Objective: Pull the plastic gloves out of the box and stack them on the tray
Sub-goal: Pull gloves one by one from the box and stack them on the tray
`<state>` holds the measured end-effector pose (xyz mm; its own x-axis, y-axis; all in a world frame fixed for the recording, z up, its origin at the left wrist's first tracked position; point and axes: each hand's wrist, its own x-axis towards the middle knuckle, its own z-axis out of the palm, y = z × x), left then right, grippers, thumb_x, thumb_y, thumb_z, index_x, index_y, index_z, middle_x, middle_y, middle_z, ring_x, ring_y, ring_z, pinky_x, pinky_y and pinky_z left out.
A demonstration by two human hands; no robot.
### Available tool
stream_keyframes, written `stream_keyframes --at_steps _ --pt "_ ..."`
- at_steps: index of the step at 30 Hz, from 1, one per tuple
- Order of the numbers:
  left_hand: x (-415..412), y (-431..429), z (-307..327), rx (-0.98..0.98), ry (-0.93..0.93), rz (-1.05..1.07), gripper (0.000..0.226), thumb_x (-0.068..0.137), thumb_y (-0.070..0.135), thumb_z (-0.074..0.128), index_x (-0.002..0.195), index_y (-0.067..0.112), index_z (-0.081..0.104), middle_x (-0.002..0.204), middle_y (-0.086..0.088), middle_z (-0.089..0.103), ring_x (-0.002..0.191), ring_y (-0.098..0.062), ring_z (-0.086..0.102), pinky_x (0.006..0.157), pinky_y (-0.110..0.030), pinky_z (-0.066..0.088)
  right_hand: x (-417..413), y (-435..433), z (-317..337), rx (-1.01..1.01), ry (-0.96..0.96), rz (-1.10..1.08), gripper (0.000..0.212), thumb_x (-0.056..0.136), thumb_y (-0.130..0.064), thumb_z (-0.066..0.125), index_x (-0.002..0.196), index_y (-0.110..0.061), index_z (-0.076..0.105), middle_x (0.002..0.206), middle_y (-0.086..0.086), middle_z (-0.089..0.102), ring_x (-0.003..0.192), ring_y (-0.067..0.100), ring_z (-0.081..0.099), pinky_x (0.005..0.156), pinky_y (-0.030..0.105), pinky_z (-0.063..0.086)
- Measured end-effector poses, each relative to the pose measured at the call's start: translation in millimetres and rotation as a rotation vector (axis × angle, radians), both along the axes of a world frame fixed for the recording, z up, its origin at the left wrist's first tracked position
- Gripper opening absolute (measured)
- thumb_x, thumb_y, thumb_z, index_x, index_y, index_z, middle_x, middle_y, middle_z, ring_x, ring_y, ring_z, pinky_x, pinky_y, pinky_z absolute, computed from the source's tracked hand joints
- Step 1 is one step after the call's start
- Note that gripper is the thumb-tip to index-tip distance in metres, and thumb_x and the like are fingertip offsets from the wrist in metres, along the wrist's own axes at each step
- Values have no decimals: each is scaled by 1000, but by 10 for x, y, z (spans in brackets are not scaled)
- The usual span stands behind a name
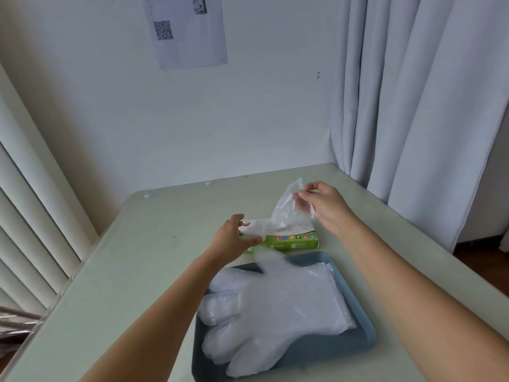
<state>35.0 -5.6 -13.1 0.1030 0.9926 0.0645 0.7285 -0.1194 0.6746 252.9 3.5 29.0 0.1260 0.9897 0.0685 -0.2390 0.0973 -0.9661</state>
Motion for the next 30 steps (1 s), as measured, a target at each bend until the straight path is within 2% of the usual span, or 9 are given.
stream_keyframes --at_steps 6,10,13,16,18,20,23,26,30 --pt "6 -12 46 -93 160 -65 85 76 40 77 145 14 32 138 -6 51 120 -25 52 99 -30 41 -172 -237 511 190 -46 125 22 90 12 53 82 -9 50 76 13 66 63 17 64 63 22 54" --pt "55 -79 59 -23 418 -131 67 83 47 67 141 27 42 138 -5 48 125 -21 47 99 -26 36 -224 -335 593 217 -71 99 23 90 12 53 79 -8 50 76 14 64 63 16 63 62 21 54" --pt "155 -119 70 10 497 -133 56 86 55 59 135 30 49 132 -5 49 122 -20 47 96 -26 37 -236 -383 660 201 103 77 24 90 12 52 76 -8 49 72 10 65 61 14 64 63 20 54" --pt "172 -63 106 -34 470 -126 61 79 53 68 131 25 52 125 -4 56 114 -21 53 92 -27 41 -204 -488 846 190 311 106 24 91 11 50 78 -9 49 66 6 68 58 11 65 58 18 54" --pt "109 -2 200 -96 296 -157 54 80 31 72 129 16 55 120 -5 61 105 -20 56 85 -25 43 -186 -594 993 193 334 147 22 92 9 50 82 -11 50 66 4 68 55 11 64 56 18 53" --pt "33 4 360 -178 -178 -103 34 88 6 60 122 3 57 111 -11 62 94 -21 56 79 -25 44 -173 -704 1124 220 259 171 21 92 7 50 85 -12 51 67 2 67 50 10 58 51 17 49" --pt "-37 -89 582 -311 -893 -123 36 102 16 31 127 -2 50 116 -17 63 100 -27 60 95 -37 45 -168 -845 1263 258 26 165 19 94 4 48 89 -15 53 71 1 64 43 6 45 45 14 41" --pt "-26 -311 771 -501 -1024 -319 78 86 68 29 116 4 64 111 -16 65 103 -29 61 103 -42 39 -188 -937 1301 275 -242 132 21 95 3 46 91 -17 54 73 2 53 39 2 35 42 12 33" --pt "53 -581 865 -646 -1072 -583 114 70 90 17 106 -4 70 109 -19 68 101 -27 66 94 -34 50 -181 -1014 1272 272 -391 81 18 96 -2 49 89 -18 54 75 7 50 40 4 31 40 14 26"
